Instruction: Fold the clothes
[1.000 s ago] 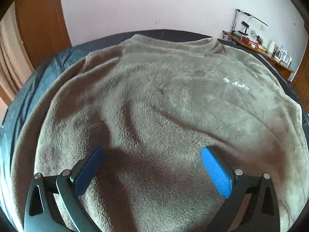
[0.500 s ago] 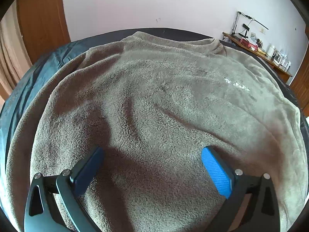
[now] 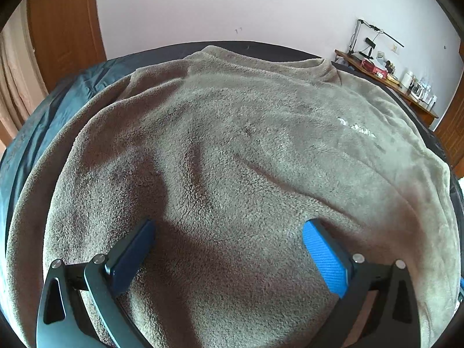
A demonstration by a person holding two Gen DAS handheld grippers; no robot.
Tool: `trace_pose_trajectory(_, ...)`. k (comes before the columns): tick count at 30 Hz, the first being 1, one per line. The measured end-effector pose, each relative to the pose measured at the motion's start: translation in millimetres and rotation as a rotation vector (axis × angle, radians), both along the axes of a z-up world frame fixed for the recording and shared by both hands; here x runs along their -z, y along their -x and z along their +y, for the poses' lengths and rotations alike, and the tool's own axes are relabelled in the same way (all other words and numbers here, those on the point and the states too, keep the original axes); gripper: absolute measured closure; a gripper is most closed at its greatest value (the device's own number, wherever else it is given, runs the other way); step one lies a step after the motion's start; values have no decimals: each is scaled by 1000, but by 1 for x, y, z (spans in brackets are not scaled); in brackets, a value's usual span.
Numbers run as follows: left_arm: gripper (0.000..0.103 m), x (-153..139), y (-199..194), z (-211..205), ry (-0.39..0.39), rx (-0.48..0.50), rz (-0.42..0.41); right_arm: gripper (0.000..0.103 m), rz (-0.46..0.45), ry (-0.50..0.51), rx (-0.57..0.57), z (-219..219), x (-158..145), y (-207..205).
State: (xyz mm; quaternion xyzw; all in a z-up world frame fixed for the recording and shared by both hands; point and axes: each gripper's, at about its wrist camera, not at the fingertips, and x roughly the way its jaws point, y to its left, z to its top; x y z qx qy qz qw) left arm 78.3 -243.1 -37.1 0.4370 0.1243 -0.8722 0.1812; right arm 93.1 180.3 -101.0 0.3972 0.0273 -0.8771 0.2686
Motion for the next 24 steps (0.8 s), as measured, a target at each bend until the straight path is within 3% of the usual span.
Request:
trace_pose_trajectory(9, 1, 1, 0, -1, -7, 0, 1, 40, 33, 31, -44, -1, -3, -10)
trace_pose_trajectory(15, 1, 1, -1, -1, -7, 1, 1, 40, 81, -52, -142, -28, 2, -25)
trace_pose_trajectory(17, 1, 1, -1, -1, -9, 1, 1, 45, 88, -58, -159, -36, 3, -26)
trace_pose_trajectory(19, 1, 1, -2, -1, -13, 1, 2, 66, 75, -33, -171, -41, 2, -25)
trace_pose_trajectory(21, 1, 2, -2, -2, -17, 2, 3, 76, 17, 38, -201, -42, 2, -21)
trace_pose_trajectory(24, 1, 2, -2, -2, -21, 2, 5, 79, -27, 115, -200, -38, 2, -16)
